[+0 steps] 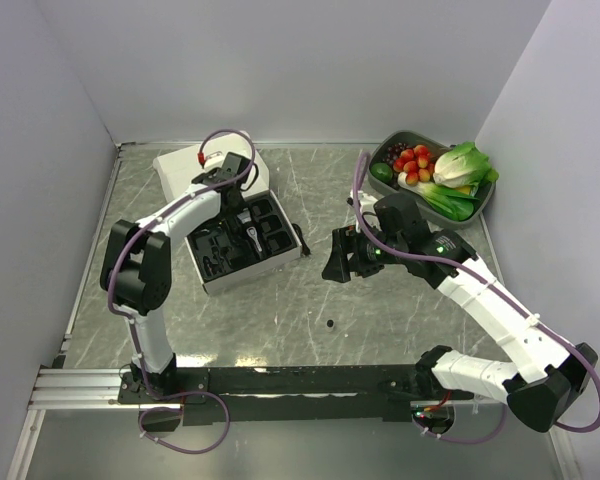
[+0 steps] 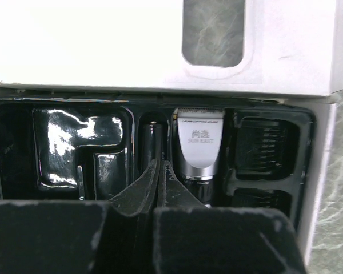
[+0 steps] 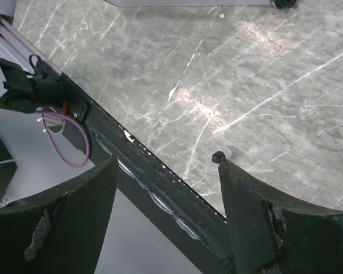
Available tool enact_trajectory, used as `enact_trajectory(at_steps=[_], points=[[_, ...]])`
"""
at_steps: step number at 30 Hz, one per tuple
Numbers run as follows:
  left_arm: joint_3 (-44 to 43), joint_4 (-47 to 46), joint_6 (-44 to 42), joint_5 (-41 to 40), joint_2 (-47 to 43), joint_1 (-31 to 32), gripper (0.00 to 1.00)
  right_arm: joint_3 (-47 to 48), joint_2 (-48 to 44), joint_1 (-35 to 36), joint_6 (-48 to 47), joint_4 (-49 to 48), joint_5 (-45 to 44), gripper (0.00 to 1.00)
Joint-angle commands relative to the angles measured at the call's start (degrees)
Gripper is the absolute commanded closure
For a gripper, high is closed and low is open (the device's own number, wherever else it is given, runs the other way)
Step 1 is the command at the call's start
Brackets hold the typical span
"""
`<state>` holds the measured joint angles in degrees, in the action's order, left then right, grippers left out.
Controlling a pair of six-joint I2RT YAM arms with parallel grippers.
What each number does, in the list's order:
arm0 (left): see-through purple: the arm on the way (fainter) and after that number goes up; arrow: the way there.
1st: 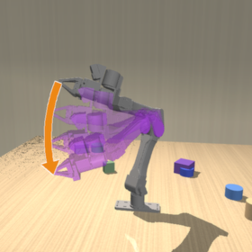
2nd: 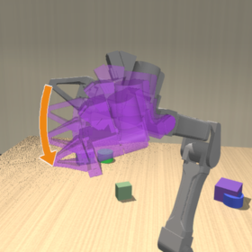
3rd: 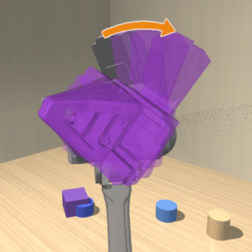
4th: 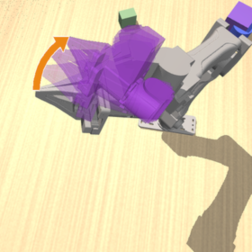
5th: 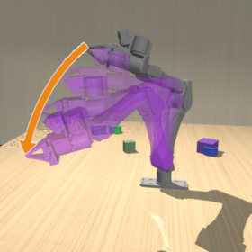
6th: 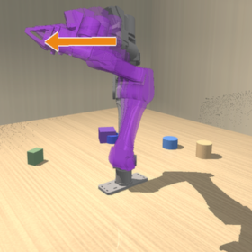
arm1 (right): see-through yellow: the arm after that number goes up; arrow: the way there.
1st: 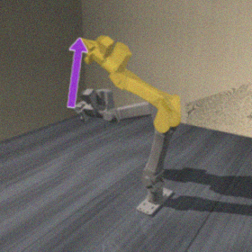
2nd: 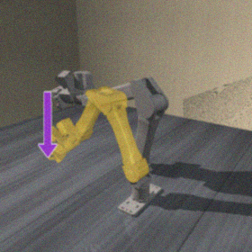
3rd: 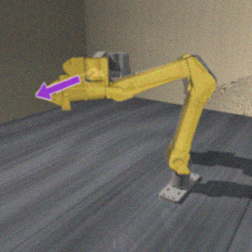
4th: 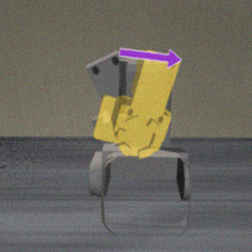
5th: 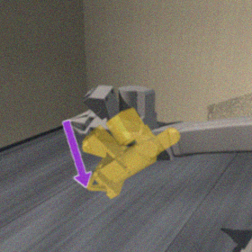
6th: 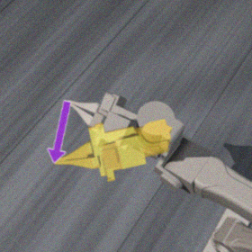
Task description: Sort the hair-cutting tools
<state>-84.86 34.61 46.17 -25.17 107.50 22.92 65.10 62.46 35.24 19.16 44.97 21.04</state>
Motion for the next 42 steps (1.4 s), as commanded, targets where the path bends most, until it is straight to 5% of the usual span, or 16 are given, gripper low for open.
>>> enact_trajectory(at_steps=[1, 13, 21, 30, 42], points=[[2.32, -1.65, 0.67, -0.50, 0.34, -0.06, 0.98, -1.12, 0.21, 0.09, -0.79, -1.99, 0.49, 0.21], [7.08, -4.64, 1.38, 0.65, 0.69, -0.07, 0.99, -1.38, 0.47, 0.17, -0.70, -1.90, 0.50, 0.21], [2.95, -3.06, 0.15, 1.00, -1.94, -0.06, 0.94, -0.94, 0.74, 0.09, -1.23, -2.08, 0.32, 0.21], [2.85, -1.30, -1.08, 2.14, -11.78, 0.02, 0.65, -3.66, 0.04, -0.09, -1.75, -3.49, -0.91, 0.19], [19.90, -8.31, -5.12, 26.73, -29.88, 0.02, 0.32, -12.81, 1.97, 1.84, -0.36, 2.05, -5.56, 0.23]])
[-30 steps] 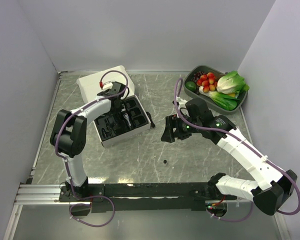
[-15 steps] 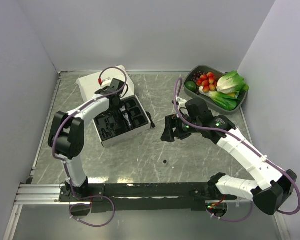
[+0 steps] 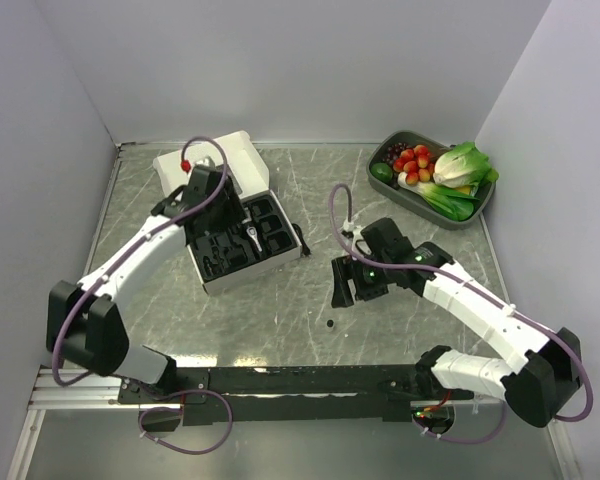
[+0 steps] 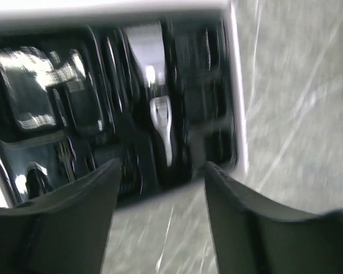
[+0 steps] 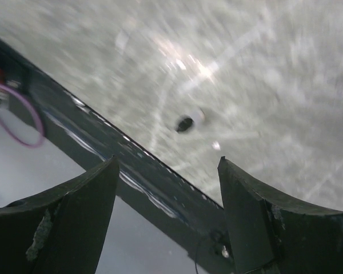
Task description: Sort the hair-cutting tools
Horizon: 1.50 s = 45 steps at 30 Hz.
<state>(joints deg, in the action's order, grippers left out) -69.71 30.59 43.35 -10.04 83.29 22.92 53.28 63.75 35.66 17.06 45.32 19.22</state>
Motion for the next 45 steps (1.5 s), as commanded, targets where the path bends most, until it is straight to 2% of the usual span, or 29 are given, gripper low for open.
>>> enact_trajectory(at_steps=[1, 5, 7, 12, 17, 19, 45], points=[[7.02, -5.35, -3.44, 13.37, -9.25, 0.02, 0.26, -0.72, 1.03, 2.91, 2.10, 1.88, -4.97, 0.23], [10.56, -8.53, -6.26, 26.17, -16.48, 0.02, 0.16, 1.12, 4.27, 6.51, 4.03, 3.02, -9.72, 0.24], [11.79, -8.36, -7.40, 28.84, -19.28, 0.11, 0.09, 1.74, 6.56, 7.75, 5.44, 2.85, -11.57, 0.24], [14.07, -7.21, -9.60, 30.96, -24.22, 0.11, 0.01, 1.66, 11.21, 9.16, 8.60, 1.44, -14.21, 0.28], [17.15, -7.91, -10.13, 31.66, -28.88, 0.11, 0.00, 1.56, 13.07, 9.43, 10.62, -0.67, -12.81, 0.33], [17.86, -7.74, -9.78, 30.71, -29.76, 0.11, 0.03, 2.00, 14.30, 9.95, 11.33, -0.94, -12.46, 0.35], [17.15, -5.98, -11.98, 29.20, -29.32, 0.11, 0.03, 5.87, 22.47, 15.40, 13.70, 1.79, -17.11, 0.54]])
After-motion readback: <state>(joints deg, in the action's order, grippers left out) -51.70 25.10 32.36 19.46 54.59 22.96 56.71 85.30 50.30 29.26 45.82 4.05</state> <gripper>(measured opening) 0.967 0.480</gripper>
